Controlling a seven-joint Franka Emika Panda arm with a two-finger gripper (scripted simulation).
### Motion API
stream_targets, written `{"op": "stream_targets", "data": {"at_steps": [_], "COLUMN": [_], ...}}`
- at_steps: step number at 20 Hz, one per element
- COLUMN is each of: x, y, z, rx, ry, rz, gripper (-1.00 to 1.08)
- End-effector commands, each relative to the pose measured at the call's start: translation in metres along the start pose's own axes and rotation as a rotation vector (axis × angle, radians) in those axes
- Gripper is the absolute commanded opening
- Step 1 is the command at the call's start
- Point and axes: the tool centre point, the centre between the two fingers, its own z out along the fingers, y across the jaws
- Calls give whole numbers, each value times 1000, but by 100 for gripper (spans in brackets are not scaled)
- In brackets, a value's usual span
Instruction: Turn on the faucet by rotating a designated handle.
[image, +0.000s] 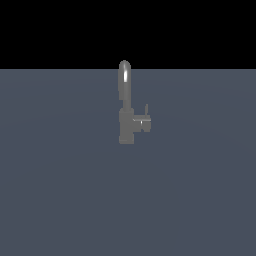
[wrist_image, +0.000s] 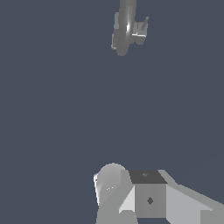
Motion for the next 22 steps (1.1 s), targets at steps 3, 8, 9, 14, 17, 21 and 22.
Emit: {"op": "stream_targets", "data": {"at_steps": [3, 8, 9, 14, 17, 21, 22], "x": [1, 7, 9, 23, 35, 56, 62], "y": [0, -1, -1, -2, -2, -2, -2], "z": [0, 0, 0, 0, 0, 2, 2], "rx": [1, 15, 20, 53, 82, 129, 143], "ry": [-1, -14, -18, -48, -73, -116, -128], "rz": [1, 15, 19, 51, 78, 123, 136], "gripper": [-100, -100, -100, -100, -100, -100, -100]}}
